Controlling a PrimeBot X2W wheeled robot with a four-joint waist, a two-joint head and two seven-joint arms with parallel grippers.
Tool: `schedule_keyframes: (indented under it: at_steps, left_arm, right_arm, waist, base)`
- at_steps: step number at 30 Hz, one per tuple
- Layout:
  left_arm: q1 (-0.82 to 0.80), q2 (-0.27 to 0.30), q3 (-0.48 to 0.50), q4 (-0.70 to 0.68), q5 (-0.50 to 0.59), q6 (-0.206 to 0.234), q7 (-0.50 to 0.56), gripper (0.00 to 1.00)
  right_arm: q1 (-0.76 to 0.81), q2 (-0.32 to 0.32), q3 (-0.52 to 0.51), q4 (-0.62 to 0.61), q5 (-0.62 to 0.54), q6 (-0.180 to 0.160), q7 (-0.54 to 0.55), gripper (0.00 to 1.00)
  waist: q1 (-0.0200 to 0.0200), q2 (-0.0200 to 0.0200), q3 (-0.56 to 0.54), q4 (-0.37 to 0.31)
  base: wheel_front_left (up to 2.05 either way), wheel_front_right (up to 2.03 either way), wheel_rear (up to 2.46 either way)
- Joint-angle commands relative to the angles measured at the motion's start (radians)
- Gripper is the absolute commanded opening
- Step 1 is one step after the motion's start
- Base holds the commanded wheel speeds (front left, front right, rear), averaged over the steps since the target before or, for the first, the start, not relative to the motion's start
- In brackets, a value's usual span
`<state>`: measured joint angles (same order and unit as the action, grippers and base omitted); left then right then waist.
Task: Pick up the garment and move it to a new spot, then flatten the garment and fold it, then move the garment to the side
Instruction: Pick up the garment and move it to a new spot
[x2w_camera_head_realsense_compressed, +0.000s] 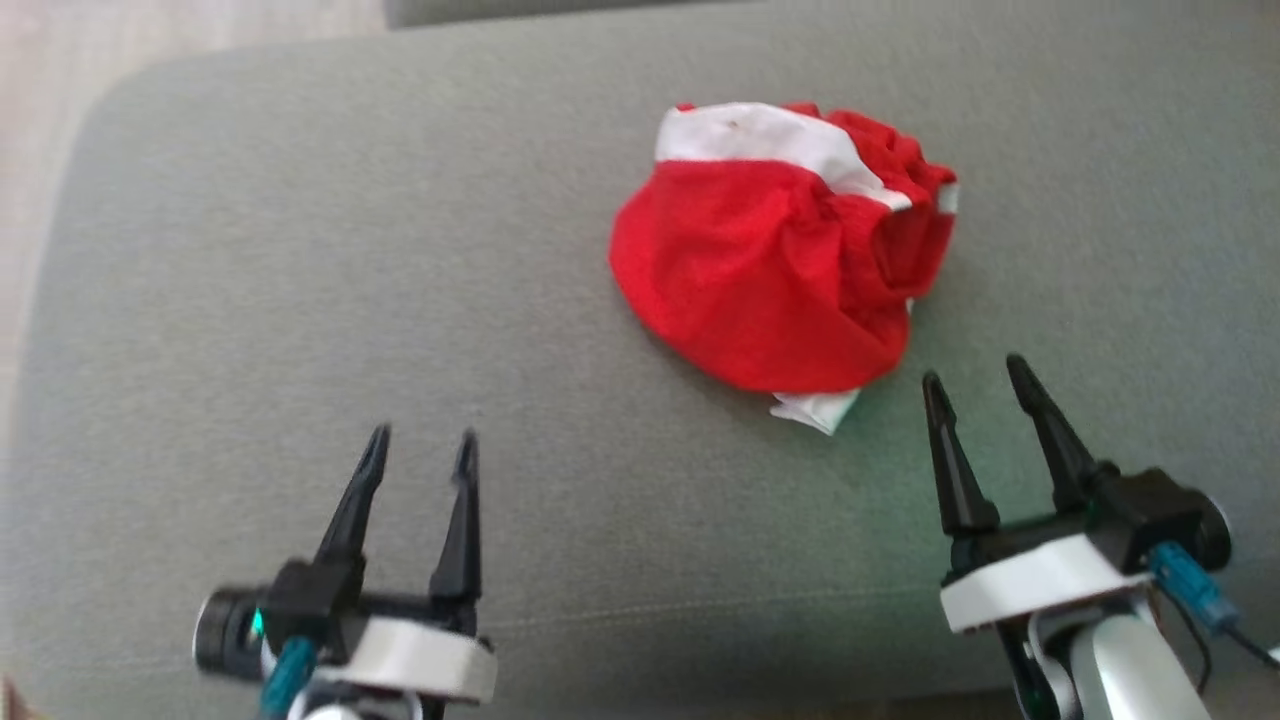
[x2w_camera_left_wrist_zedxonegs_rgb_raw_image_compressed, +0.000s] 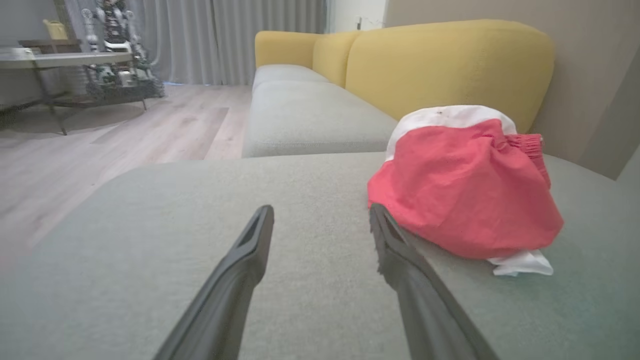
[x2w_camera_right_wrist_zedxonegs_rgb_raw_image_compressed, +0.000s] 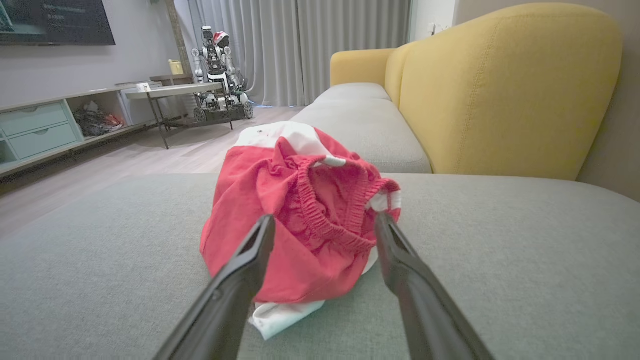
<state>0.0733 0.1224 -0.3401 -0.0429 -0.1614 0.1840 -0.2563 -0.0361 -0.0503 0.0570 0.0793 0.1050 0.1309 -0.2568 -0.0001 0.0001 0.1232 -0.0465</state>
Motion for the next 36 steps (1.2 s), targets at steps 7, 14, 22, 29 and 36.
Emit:
schedule_keyframes:
  at_steps: [7,14,22,29,36]
  left_arm:
    - [0.026,-0.053,0.082,-0.027,0.039,-0.022,-0.005,1.00]
    - [0.046,-0.068,0.084,-0.015,0.057,-0.047,-0.005,1.00]
    - [0.049,-0.071,0.076,0.001,0.064,-0.064,-0.005,1.00]
    - [0.015,-0.072,0.056,0.038,0.067,-0.083,-0.005,1.00]
    - [-0.072,-0.072,0.050,0.067,0.066,-0.114,-0.005,1.00]
  right_arm:
    - [0.028,0.000,0.011,0.000,-0.018,0.000,-0.005,1.00]
    - [0.048,0.000,0.015,0.017,-0.027,0.000,-0.005,1.00]
    - [0.045,0.000,0.019,0.020,-0.030,0.000,-0.005,1.00]
    - [0.018,0.000,0.005,0.004,-0.034,0.000,-0.005,1.00]
    - [-0.003,0.000,0.001,-0.008,-0.029,0.000,-0.005,1.00]
  waist:
    - [0.0001,-0.0001,-0.083,0.082]
    - [0.0001,-0.0001,-0.105,0.106]
    - [0.0001,-0.0001,-0.091,0.098]
    - [0.0001,-0.0001,-0.044,0.070]
    - [0.0001,-0.0001,-0.003,0.034]
  base:
    - [0.00,0.00,0.00]
    - [0.00,0.00,0.00]
    - [0.00,0.00,0.00]
    - [0.00,0.00,0.00]
    - [0.00,0.00,0.00]
